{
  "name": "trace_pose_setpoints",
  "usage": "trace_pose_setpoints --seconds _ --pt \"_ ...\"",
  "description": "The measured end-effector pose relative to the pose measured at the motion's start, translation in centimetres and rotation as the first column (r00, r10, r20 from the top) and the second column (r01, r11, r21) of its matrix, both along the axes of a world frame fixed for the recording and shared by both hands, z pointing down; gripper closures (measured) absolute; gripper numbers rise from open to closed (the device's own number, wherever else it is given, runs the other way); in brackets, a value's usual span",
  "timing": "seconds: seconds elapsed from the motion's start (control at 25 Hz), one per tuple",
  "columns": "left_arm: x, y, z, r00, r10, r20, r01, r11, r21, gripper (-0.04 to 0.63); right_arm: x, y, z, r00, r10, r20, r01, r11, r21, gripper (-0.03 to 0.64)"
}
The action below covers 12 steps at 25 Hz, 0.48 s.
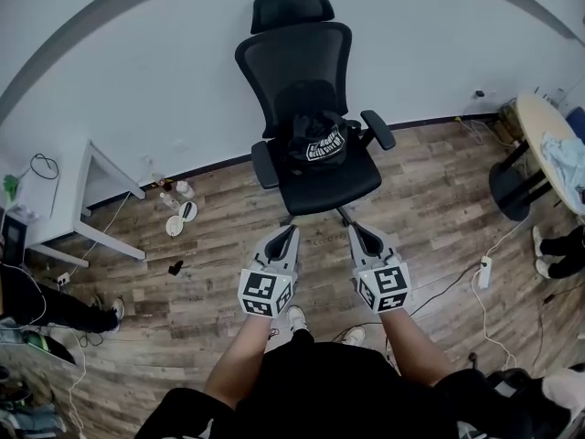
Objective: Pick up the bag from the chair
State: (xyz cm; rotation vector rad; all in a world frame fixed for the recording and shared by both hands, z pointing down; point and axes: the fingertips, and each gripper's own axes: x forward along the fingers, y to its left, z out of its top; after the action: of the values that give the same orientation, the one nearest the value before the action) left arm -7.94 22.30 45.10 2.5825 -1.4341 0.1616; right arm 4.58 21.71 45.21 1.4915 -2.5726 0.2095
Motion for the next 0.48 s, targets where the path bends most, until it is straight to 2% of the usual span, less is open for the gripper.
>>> trace_pose_setpoints --seconds 0.48 --pt "-4.2 -3.1 1.3 0.998 0.064 0.003 -0.064 0.998 -0.020 0.572 -2.8 -2.5 0.4 0.996 0.077 -0.034 -0.077 0.997 -0.005 0.597"
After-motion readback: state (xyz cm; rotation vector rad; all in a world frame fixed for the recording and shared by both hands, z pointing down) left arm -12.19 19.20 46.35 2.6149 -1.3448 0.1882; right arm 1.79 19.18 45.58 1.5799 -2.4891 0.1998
